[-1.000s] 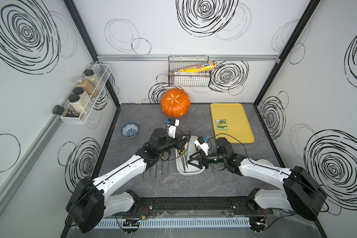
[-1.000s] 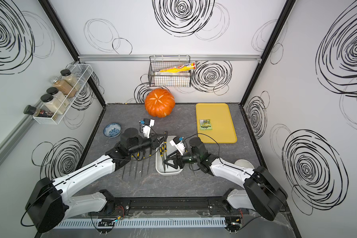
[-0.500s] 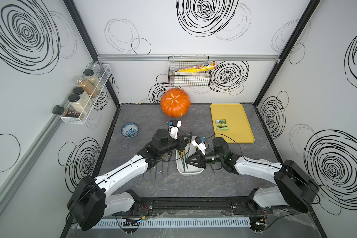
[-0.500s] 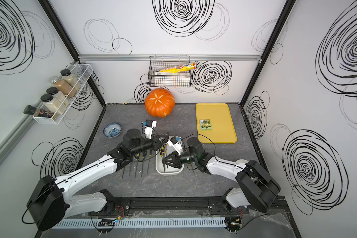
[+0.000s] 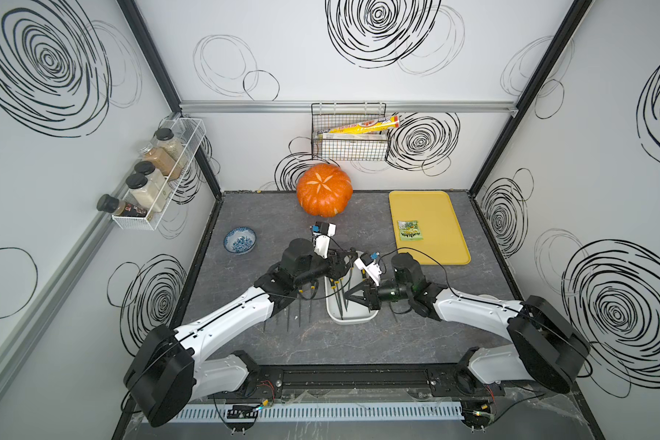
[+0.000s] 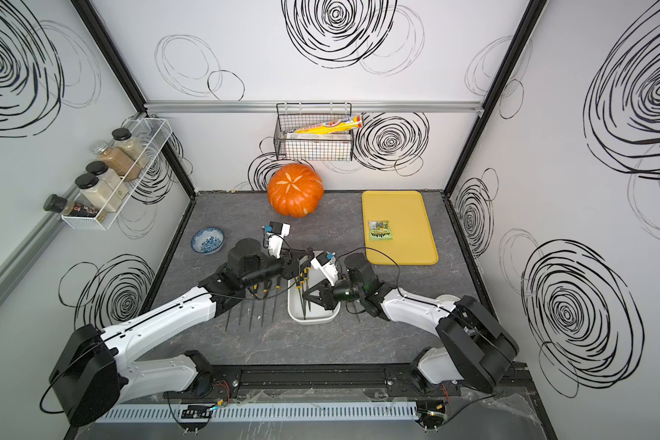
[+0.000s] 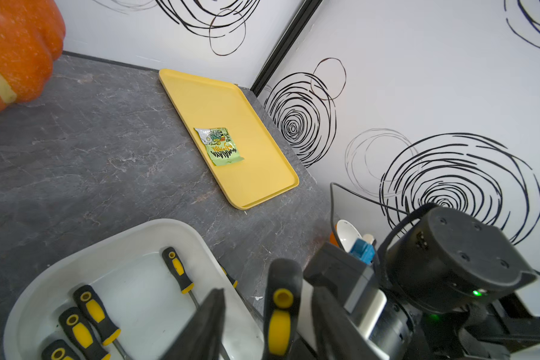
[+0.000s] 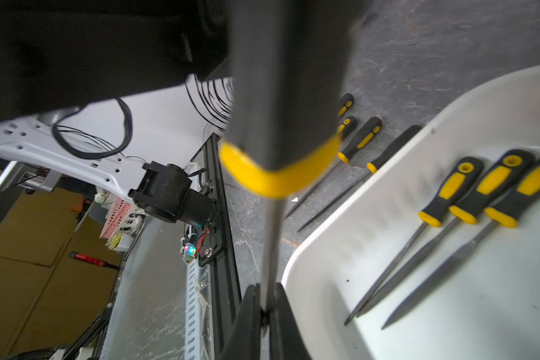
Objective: Take the file tool out of the storage box
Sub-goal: Pick up the file tool from the storage box, then place the file tool at the center of the board.
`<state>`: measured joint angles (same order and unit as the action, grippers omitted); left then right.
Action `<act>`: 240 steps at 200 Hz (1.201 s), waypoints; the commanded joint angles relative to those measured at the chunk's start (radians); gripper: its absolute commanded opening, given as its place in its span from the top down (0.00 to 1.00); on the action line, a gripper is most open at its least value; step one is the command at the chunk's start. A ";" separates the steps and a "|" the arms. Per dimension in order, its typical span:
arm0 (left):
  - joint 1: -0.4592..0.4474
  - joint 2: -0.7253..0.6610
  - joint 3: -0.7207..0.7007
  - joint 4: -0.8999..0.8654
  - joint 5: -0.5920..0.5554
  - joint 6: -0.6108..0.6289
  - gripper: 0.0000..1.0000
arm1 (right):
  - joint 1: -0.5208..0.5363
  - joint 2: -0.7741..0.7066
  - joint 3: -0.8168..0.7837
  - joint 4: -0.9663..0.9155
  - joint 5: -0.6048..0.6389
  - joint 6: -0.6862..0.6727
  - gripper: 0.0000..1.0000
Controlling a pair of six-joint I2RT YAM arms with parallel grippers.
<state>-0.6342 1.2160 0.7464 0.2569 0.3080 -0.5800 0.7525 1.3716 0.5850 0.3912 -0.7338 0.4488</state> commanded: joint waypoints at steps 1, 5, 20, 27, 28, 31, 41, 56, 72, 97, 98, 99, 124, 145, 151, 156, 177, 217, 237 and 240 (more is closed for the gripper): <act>-0.004 -0.025 0.008 0.021 -0.001 0.006 0.01 | 0.006 -0.089 0.019 -0.184 0.129 -0.041 1.00; -0.003 -0.027 0.004 0.026 0.000 0.002 0.01 | 0.005 -0.105 0.014 -0.215 0.145 -0.039 1.00; -0.002 -0.033 -0.002 0.033 0.007 -0.016 0.01 | 0.002 -0.167 0.013 -0.369 0.223 -0.043 1.00; -0.002 -0.037 -0.005 0.036 0.019 -0.019 0.01 | 0.000 -0.198 0.024 -0.472 0.305 -0.047 1.00; -0.001 -0.037 -0.005 0.036 0.020 -0.020 0.01 | 0.000 -0.202 0.026 -0.487 0.318 -0.046 1.00; -0.001 -0.041 -0.005 0.035 0.025 -0.020 0.01 | 0.000 -0.213 0.031 -0.532 0.358 -0.045 1.00; 0.001 -0.049 -0.010 0.027 0.040 -0.026 0.01 | 0.001 -0.246 0.063 -0.693 0.505 -0.045 1.00; 0.002 -0.064 -0.021 0.031 0.077 -0.030 0.01 | -0.002 -0.234 0.157 -0.972 0.702 -0.055 1.00; 0.003 -0.091 -0.045 0.073 0.147 -0.012 0.01 | -0.003 -0.209 0.216 -1.138 0.845 -0.037 1.00; 0.002 -0.137 -0.073 0.079 0.136 -0.003 0.01 | -0.024 -0.099 0.261 -1.252 0.872 -0.050 1.00; 0.002 -0.138 -0.073 0.077 0.134 -0.001 0.01 | -0.024 -0.093 0.262 -1.254 0.875 -0.050 1.00; 0.002 -0.139 -0.073 0.075 0.132 0.000 0.01 | -0.025 -0.088 0.264 -1.255 0.877 -0.050 1.00; 0.003 -0.161 -0.097 0.067 0.083 -0.004 0.01 | -0.070 0.037 0.302 -1.288 0.885 -0.064 1.00; 0.002 -0.152 -0.096 0.056 0.088 -0.008 0.01 | -0.094 0.122 0.324 -1.297 0.872 -0.082 1.00; 0.003 -0.148 -0.096 0.056 0.089 -0.009 0.01 | -0.097 0.152 0.327 -1.301 0.867 -0.086 1.00; 0.002 -0.146 -0.096 0.056 0.091 -0.012 0.01 | -0.098 0.177 0.332 -1.304 0.862 -0.089 1.00; 0.002 -0.146 -0.097 0.054 0.095 -0.012 0.01 | -0.099 0.270 0.361 -1.318 0.833 -0.103 1.00; 0.003 -0.165 -0.098 0.045 0.087 -0.017 0.01 | -0.099 0.352 0.400 -1.347 0.833 -0.127 1.00; 0.002 -0.167 -0.097 0.038 0.085 -0.021 0.01 | -0.099 0.402 0.418 -1.359 0.825 -0.135 1.00; 0.003 -0.168 -0.097 0.038 0.085 -0.022 0.01 | -0.100 0.407 0.420 -1.360 0.822 -0.136 1.00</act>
<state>-0.6346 1.0687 0.6601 0.2787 0.3992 -0.5968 0.6540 1.7252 0.9833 -0.9176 0.1043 0.3347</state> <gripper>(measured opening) 0.989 0.068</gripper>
